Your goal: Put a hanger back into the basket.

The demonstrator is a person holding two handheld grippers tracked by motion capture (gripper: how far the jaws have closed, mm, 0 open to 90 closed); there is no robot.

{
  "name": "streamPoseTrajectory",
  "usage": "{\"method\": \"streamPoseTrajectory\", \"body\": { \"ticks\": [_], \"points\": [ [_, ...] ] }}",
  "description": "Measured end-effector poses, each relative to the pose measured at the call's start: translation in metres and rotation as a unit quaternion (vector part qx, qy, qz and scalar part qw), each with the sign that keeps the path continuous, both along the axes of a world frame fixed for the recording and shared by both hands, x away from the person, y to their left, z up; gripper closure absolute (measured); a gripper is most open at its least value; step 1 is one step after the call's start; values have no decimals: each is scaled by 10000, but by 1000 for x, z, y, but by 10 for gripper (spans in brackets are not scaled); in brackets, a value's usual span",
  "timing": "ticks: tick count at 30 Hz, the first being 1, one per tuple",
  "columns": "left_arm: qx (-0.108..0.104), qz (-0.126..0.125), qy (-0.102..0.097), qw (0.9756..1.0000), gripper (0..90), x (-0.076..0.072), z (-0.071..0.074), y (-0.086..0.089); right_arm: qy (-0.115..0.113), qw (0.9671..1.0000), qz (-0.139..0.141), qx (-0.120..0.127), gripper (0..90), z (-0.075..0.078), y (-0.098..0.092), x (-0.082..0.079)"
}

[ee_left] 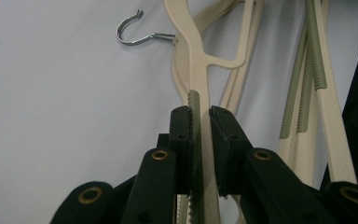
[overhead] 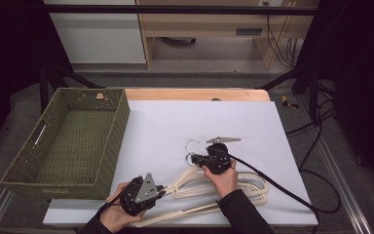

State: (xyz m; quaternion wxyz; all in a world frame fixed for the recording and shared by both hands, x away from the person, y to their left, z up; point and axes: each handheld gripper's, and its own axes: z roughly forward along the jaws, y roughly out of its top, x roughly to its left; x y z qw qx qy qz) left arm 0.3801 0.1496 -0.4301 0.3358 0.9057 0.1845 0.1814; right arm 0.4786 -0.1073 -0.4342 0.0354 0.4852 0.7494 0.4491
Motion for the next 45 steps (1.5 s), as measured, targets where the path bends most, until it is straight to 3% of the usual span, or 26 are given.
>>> {"method": "streamPoseTrajectory", "body": {
  "ticks": [5,13,16,18,20,21,24,27,30,36,40,42,44,45],
  "points": [
    [92,25,78,9999,792,1,-6,0,-288,9995,-67,136,892,8,-1,-12],
    [74,1,175,9998,790,1,-10,1,-459,9988,-124,101,896,9,0,-19],
    [-111,47,248,9996,746,3,-9,2,-475,9987,-120,120,895,10,0,-19],
    [-382,163,340,9986,605,6,-6,3,-489,9986,-89,159,896,11,0,-20],
    [-669,226,436,9965,469,9,-1,4,-546,9984,-63,163,896,12,-1,-21],
    [-871,238,540,9944,359,11,2,5,-550,9983,-57,163,896,12,-1,-21],
    [-1389,342,763,9868,277,20,15,3,-578,9982,-32,169,895,12,-1,-21],
    [-1638,357,783,9827,222,28,26,-2,-616,9979,-10,175,895,12,-1,-21],
    [-1667,378,828,9818,222,41,29,-14,-645,9977,8,185,895,13,-1,-22],
    [-1587,357,1232,9790,275,60,17,-42,-750,9970,43,176,895,15,-3,-24],
    [-1622,293,1557,9739,428,71,10,-50,-785,9967,54,179,895,16,-3,-26],
    [-1569,257,1631,9737,505,72,7,-53,-819,9965,66,177,895,17,-3,-26],
    [-1580,182,1765,9714,607,73,5,-55,-846,9962,64,180,895,18,-3,-28],
    [-1526,155,1795,9717,607,72,4,-56,-846,9962,64,180,895,18,-3,-28]
  ]
}}
